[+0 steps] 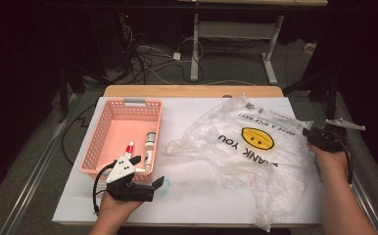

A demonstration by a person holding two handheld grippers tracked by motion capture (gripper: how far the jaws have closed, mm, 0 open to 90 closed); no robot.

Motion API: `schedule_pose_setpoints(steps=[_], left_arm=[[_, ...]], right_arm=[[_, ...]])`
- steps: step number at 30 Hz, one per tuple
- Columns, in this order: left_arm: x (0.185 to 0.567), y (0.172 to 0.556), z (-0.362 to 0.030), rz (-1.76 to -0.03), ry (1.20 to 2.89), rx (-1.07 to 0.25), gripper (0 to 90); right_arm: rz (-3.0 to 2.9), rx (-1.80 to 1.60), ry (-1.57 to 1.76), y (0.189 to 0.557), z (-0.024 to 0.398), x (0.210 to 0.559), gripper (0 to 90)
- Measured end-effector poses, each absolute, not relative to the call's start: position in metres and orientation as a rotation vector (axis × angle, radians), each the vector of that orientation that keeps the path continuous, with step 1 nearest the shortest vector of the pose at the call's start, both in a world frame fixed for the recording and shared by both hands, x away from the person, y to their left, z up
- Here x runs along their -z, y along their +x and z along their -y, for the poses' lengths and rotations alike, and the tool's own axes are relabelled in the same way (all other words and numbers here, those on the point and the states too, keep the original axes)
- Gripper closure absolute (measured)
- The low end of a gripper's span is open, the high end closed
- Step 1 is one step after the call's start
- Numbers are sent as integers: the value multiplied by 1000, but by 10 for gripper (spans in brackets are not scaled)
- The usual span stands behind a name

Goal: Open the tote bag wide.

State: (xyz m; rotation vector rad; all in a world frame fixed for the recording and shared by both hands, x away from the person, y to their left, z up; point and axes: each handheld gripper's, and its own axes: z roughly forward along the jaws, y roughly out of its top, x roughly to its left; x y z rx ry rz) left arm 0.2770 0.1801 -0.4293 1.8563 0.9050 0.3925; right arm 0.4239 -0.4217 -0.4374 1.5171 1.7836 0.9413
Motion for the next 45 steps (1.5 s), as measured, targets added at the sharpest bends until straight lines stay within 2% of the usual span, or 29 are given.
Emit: schedule_pose_setpoints(steps=[3, 5, 6, 8, 10, 13, 15, 18, 21, 23, 28, 30, 31, 33, 35, 45], left_arm=[[431, 279, -179, -910, 1861, -387, 0], [432, 280, -177, -909, 1869, -384, 0], [432, 280, -176, -906, 1872, -382, 0], [432, 279, -174, -901, 1873, -379, 0], [432, 279, -172, -899, 1870, -376, 0], [432, 279, -170, -890, 1878, -377, 0], [432, 279, -170, -885, 1887, -381, 0], [432, 279, -171, -882, 1888, -380, 0], [432, 278, -172, -880, 1883, -379, 0], [431, 278, -171, -876, 1883, -376, 0], [432, 278, -169, -866, 1887, -369, 0], [432, 278, -169, -864, 1893, -367, 0], [433, 279, -169, -866, 1893, -364, 0], [433, 280, -169, -866, 1892, -360, 0], [433, 279, -168, -864, 1895, -360, 0], [433, 280, -171, -873, 1888, -369, 0]], right_arm=[[-1799, -990, 1420, 385, 415, 429, 572], [-1812, -1000, 1396, 375, 412, 429, 564], [-1831, -1059, 1385, 354, 406, 430, 562], [-1847, -1090, 1378, 343, 401, 432, 562], [-1927, -1104, 1336, 313, 382, 441, 562], [-1967, -1123, 1336, 296, 369, 446, 561], [-2028, -1162, 1302, 269, 345, 450, 550], [-2075, -1207, 1241, 248, 322, 448, 528], [-2112, -1248, 1220, 240, 310, 448, 474], [-2141, -1265, 1229, 237, 300, 449, 405], [-2183, -1167, 1257, 245, 293, 461, 376], [-2197, -1117, 1264, 250, 293, 466, 429], [-2242, -1090, 1266, 252, 294, 471, 686], [-2269, -1033, 1268, 252, 292, 473, 865], [-2276, -1021, 1251, 252, 291, 474, 900], [-2329, -1112, 1094, 240, 251, 468, 900]])
